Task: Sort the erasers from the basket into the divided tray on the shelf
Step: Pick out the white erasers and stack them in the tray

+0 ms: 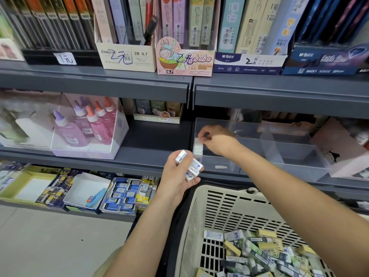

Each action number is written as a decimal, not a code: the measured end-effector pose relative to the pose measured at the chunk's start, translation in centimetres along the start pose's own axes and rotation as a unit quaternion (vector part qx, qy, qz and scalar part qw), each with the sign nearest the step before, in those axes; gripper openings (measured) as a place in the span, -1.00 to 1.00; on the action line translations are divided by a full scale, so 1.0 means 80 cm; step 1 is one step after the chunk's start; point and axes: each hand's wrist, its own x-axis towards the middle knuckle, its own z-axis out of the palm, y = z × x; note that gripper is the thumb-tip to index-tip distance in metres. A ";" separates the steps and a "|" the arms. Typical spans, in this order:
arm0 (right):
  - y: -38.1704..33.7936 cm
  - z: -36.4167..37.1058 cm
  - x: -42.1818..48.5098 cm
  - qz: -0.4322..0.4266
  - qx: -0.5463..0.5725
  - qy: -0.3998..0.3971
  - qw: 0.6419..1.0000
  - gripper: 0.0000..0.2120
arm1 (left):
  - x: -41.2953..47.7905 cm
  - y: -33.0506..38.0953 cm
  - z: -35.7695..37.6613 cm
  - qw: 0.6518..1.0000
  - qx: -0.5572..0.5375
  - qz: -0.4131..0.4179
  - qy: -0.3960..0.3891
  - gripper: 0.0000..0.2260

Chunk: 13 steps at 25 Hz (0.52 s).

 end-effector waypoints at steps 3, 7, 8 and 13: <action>0.001 -0.009 -0.012 -0.010 0.015 0.005 1.000 -0.83 | -0.002 0.005 0.003 0.999 -0.029 -0.021 -0.017 -0.90; -0.003 -0.020 -0.066 -0.072 0.084 0.054 0.992 -0.81 | -0.008 0.011 0.003 0.998 -0.041 -0.020 -0.052 -0.87; -0.005 -0.020 -0.080 -0.081 0.106 0.030 0.991 -0.82 | -0.009 0.011 0.005 0.997 -0.030 -0.022 -0.064 -0.86; 0.000 -0.022 -0.108 -0.044 0.225 -0.040 0.973 -0.83 | -0.018 0.008 0.013 0.994 0.012 -0.041 -0.102 -0.81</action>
